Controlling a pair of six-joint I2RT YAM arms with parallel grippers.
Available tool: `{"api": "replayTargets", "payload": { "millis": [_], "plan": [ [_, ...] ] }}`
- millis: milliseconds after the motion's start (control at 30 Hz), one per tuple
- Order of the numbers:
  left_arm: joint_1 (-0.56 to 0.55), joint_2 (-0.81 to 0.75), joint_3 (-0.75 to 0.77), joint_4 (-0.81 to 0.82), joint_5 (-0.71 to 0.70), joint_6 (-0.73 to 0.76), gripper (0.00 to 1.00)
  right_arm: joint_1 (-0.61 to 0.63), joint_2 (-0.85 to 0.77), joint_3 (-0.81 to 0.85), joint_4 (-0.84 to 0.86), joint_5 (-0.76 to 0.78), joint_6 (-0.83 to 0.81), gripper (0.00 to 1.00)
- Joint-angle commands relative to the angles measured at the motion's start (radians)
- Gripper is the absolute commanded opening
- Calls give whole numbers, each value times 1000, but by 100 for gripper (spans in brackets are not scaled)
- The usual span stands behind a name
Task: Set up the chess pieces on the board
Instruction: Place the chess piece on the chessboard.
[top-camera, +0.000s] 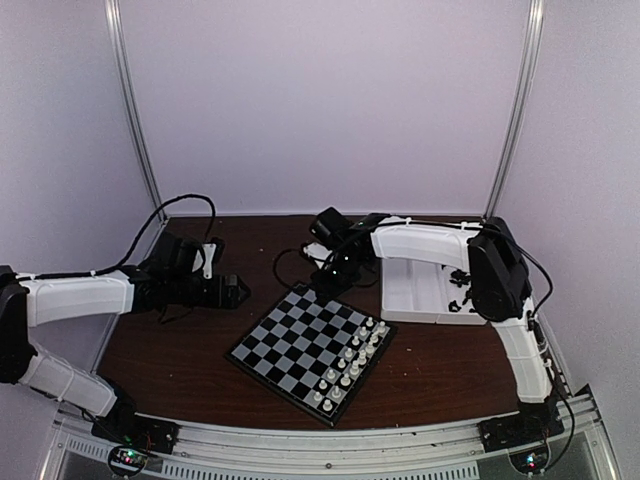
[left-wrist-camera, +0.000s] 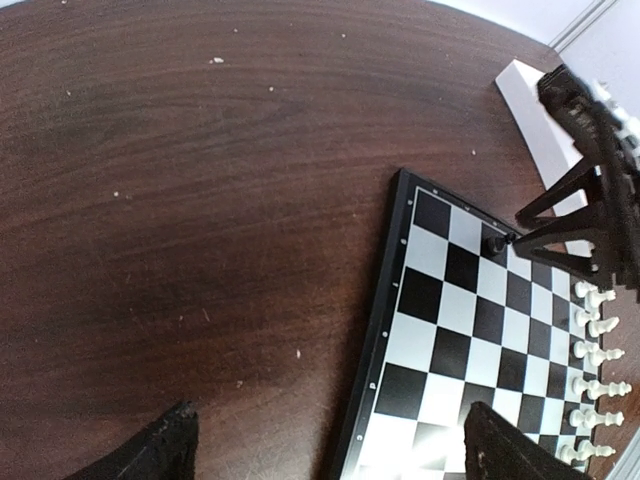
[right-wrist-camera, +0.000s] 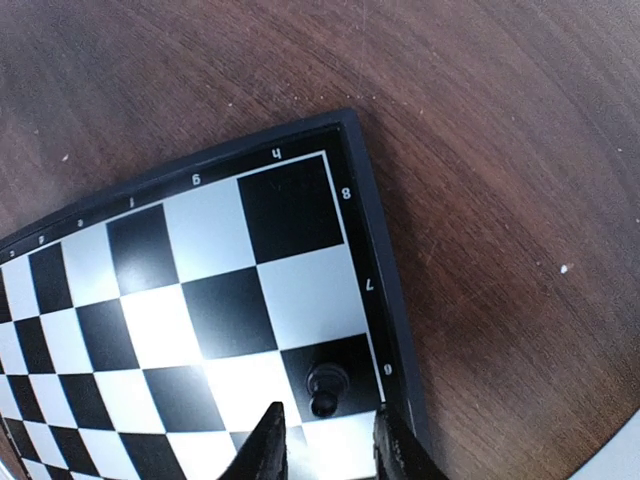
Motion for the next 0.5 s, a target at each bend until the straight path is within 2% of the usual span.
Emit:
{"api": "replayTargets", "payload": {
  "millis": [0,167,333,467],
  "plan": [
    [-4,-37,-29,-69,40,-54,92,8,-159,-89,41,31,11,31],
    [-6,-63,-90,-127,119,-133,91,6,-319,-272,76,57,40,31],
    [-56,-154,-145,-217,123,-248,90,-7,-483,-465,119,90,75,32],
    [-100,-187,-150,-333,112,-342,88,-64,-468,-481,115,54,117,30]
  ]
}}
